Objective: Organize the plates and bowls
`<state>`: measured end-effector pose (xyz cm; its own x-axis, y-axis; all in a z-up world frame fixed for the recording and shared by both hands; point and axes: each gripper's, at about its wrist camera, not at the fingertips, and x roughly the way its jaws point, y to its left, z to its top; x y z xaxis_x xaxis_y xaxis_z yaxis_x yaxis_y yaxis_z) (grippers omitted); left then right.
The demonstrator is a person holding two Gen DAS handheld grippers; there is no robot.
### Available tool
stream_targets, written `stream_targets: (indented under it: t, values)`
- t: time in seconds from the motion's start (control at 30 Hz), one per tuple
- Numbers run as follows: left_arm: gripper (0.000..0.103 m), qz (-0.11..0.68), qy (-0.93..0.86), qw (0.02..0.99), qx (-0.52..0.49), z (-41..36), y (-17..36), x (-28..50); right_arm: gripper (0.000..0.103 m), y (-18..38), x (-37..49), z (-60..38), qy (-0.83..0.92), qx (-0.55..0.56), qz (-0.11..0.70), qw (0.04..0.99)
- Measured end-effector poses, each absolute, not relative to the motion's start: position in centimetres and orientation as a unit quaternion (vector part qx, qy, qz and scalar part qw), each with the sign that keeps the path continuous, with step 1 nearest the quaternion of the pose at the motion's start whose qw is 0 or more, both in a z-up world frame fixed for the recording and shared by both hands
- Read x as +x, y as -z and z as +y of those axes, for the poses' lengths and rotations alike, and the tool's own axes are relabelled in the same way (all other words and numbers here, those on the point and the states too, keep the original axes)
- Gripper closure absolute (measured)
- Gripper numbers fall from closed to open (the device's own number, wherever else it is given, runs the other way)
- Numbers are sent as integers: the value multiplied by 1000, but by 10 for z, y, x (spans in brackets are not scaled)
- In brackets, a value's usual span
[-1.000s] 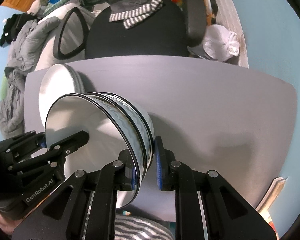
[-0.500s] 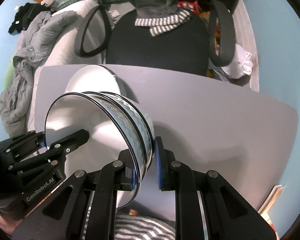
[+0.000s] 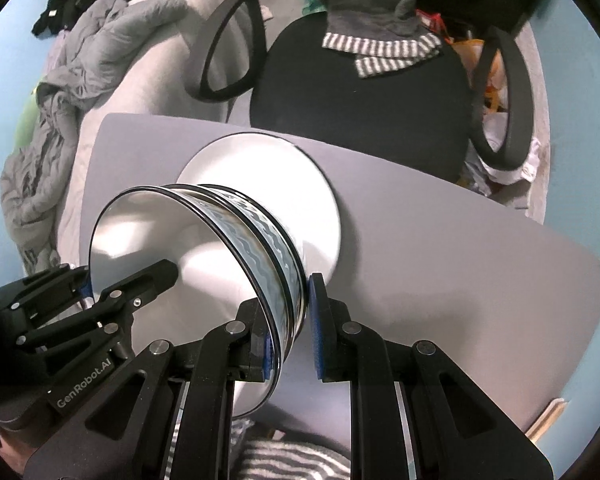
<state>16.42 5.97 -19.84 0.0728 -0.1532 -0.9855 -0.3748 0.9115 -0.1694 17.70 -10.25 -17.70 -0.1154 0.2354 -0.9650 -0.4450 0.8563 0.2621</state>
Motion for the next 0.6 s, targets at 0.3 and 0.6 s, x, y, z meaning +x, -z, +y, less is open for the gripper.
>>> stream_targets:
  t: [0.3, 0.6]
  values:
    - [82, 693, -76, 690, -196, 77, 224, 172, 88, 197, 182, -79, -248, -85, 715, 648]
    - [82, 699, -67, 685, -192, 81, 232, 179, 87, 204, 187, -75, -235, -82, 722, 646]
